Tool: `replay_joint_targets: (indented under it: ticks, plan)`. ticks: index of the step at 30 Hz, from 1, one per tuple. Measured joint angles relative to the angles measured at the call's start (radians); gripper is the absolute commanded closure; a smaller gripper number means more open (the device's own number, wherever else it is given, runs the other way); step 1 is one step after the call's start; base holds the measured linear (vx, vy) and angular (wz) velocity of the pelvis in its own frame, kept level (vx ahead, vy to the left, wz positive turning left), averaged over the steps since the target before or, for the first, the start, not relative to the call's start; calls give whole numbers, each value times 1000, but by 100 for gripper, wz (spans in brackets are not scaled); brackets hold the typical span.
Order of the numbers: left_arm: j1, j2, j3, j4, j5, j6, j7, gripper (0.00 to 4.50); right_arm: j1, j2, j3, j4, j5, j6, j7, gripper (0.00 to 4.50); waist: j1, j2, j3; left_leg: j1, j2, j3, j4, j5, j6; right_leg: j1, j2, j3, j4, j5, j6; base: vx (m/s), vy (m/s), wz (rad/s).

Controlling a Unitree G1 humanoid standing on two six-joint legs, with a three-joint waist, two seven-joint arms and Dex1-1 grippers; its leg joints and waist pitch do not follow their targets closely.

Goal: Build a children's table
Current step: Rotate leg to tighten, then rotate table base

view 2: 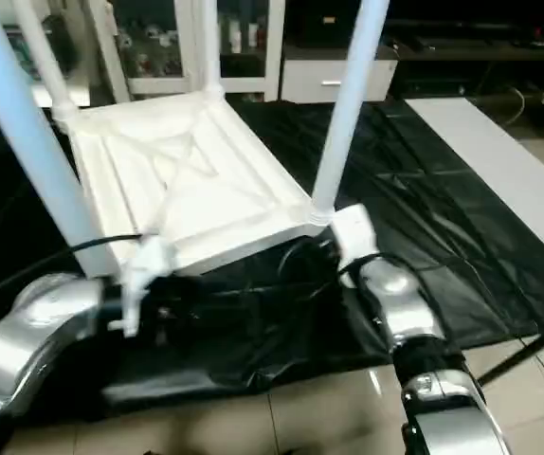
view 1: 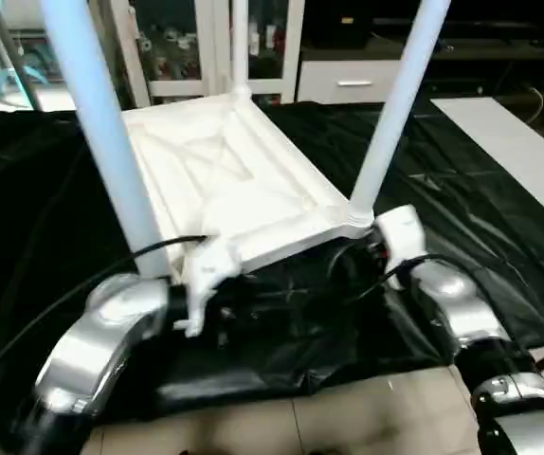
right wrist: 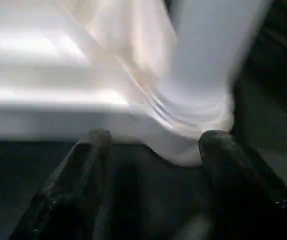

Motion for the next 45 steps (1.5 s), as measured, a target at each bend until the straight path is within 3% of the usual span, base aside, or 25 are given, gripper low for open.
replay_joint_targets:
  ticks: [3,6,9,11,15,21,27,34,45]
  plan:
    - [72,9,93,-20,-106,17,-42,251,85,0,13,-154,59,2,116,137,3,0,0,0,3,0,-2,0,0,0,1,-2,0,-1,2,0,0,0]
    - [133,46,132,-37,-142,47,-71,218,139,-21,23,-225,99,3,169,137,7,-2,1,0,4,1,-2,0,0,0,2,-1,-1,-2,2,0,0,0]
    - [185,80,156,-91,-187,47,-90,214,203,-44,24,-353,140,26,223,137,11,-7,2,1,4,2,-1,0,0,1,2,0,-1,-6,8,0,0,0]
    - [215,118,183,-107,-206,44,-108,180,233,-57,22,-421,160,45,250,137,8,-10,3,1,4,2,-1,0,0,2,2,0,-1,-6,9,0,0,0]
    - [240,128,226,-112,-221,29,-118,153,248,-67,15,-460,169,67,261,137,5,-20,6,1,4,1,-2,0,0,1,2,0,-2,-6,9,0,0,0]
    - [267,188,350,-82,-224,-27,-116,101,256,-72,15,-483,175,85,264,137,2,-32,5,1,4,0,-2,0,0,1,3,0,-2,-6,9,0,0,0]
    - [247,190,382,-18,-216,-85,-88,69,255,-73,32,-488,173,90,287,137,7,-43,1,1,4,0,-1,0,-1,1,3,1,-2,-6,9,0,0,0]
    - [233,190,396,10,-202,-107,-69,7,258,-82,34,-492,171,98,306,137,10,-46,-1,1,4,0,-1,0,-1,2,3,1,-1,-6,9,0,0,0]
    - [223,281,483,140,-223,-110,-83,2,288,-116,23,-513,168,106,306,137,5,-46,-2,3,4,0,-1,1,-1,2,3,1,0,-6,9,0,0,0]
